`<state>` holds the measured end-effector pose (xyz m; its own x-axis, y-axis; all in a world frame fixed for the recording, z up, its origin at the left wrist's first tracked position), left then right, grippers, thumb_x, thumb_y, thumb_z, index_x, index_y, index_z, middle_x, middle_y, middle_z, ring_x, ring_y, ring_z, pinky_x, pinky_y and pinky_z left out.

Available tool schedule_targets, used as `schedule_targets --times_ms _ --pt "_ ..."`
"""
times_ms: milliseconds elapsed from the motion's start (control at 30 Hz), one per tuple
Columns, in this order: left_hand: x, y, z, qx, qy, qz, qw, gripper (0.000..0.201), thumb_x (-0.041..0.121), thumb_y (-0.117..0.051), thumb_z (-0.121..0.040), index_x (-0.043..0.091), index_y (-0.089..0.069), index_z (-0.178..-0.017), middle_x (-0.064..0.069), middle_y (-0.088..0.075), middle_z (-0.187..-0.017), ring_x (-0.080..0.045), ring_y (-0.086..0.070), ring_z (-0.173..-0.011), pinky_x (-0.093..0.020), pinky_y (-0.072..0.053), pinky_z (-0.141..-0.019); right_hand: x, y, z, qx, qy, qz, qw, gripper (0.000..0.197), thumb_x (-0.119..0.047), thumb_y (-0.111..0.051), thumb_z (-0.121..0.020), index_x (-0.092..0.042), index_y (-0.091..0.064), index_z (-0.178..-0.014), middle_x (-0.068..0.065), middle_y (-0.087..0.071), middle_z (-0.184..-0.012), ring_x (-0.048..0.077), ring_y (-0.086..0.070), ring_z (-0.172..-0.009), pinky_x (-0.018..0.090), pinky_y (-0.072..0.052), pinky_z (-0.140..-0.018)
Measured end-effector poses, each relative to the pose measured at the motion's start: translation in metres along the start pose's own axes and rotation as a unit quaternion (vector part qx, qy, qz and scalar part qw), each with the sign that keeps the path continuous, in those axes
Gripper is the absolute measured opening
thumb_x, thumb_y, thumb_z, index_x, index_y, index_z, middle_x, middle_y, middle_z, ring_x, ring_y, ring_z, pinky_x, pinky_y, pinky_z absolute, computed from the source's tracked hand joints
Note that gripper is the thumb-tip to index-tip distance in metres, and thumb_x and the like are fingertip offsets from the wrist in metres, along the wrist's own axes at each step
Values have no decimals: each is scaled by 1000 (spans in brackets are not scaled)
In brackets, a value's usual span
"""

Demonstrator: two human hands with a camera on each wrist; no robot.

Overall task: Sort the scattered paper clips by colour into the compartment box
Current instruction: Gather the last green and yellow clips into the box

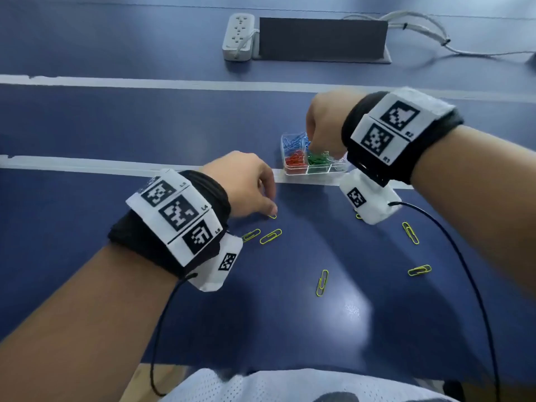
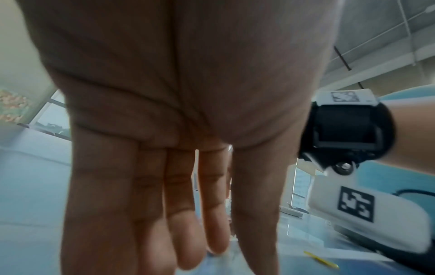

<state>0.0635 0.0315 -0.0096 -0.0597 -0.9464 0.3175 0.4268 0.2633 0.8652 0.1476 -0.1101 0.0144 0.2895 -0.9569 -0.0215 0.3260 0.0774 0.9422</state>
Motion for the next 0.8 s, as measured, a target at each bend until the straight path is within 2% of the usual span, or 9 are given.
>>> schedule_targets --times_ms 167,233,367,467,567,633,667,767,800 --pt "-7 -9 10 -23 18 1 1000 29 35 -76 -72 29 -64 -98 9 -62 -93 -14 -56 -83 -24 -43 -70 -4 -3 -1 -2 -6 -3 1000 17 -11 -58 -80 -11 -68 -94 8 -72 -81 26 -71 -83 39 -58 -80" --pt "-7 -10 13 -25 14 -4 1000 31 32 -76 -72 28 -64 -101 9 -61 -92 -13 -53 -81 -22 -41 -69 -2 0 -1 2 -10 -11 1000 19 -8 -57 -82 -9 -68 -98 10 -73 -86 26 -70 -88 40 -57 -82" --pt "-7 -13 17 -40 8 -27 999 38 32 -76 -72 26 -63 -107 11 -53 -92 -12 -50 -83 -22 -39 -70 9 10 7 25 -18 -50 998 25 -9 -50 -83 -6 -71 -97 14 -71 -84 32 -68 -90 38 -56 -83" --pt "-7 -17 18 -45 6 -47 998 40 33 -76 -72 25 -62 -109 9 -50 -95 -13 -48 -85 -23 -38 -72 16 9 15 33 1 -44 998 25 -13 -52 -85 -15 -74 -97 6 -67 -85 30 -63 -88 32 -53 -80" --pt "-5 -19 17 -37 0 -59 998 38 28 -74 -75 23 -61 -111 7 -51 -95 -13 -47 -86 -23 -41 -75 15 -5 22 0 34 -22 999 36 -8 -47 -85 -25 -74 -99 -2 -58 -79 23 -54 -82 26 -45 -76" --pt "-4 -20 17 -32 -2 -59 998 34 24 -72 -77 21 -62 -110 7 -51 -93 -13 -47 -86 -23 -40 -75 13 -12 26 -10 45 -28 999 39 -7 -44 -84 -25 -74 -102 1 -61 -84 24 -53 -84 27 -47 -81" --pt "-3 -21 17 -31 -2 -57 998 32 22 -72 -78 20 -63 -109 7 -52 -92 -13 -47 -85 -23 -40 -74 13 -13 27 -6 49 -33 998 38 -7 -43 -84 -23 -73 -102 3 -63 -86 26 -54 -86 28 -49 -82" --pt "-2 -23 19 -22 -1 -53 998 23 17 -68 -81 19 -65 -104 3 -61 -95 -14 -51 -85 -22 -39 -72 20 -12 33 32 57 -54 996 37 -7 -43 -84 -25 -72 -99 -2 -58 -75 24 -50 -82 27 -46 -79" --pt "-2 -24 20 -13 -2 -51 999 20 15 -66 -82 19 -66 -102 3 -63 -95 -15 -54 -87 -22 -40 -73 25 -11 36 47 63 -63 995 36 -7 -44 -84 -26 -72 -98 -1 -60 -77 23 -49 -82 28 -47 -80"
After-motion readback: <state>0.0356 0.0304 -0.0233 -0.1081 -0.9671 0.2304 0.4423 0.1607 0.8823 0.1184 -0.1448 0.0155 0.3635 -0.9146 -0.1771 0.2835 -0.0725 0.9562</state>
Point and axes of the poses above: each hand's wrist, its own z-axis away from the middle knuckle, its own y-axis out of the back of the hand, x = y × z, the point moved 1 cm from there along -z, towards the middle knuckle
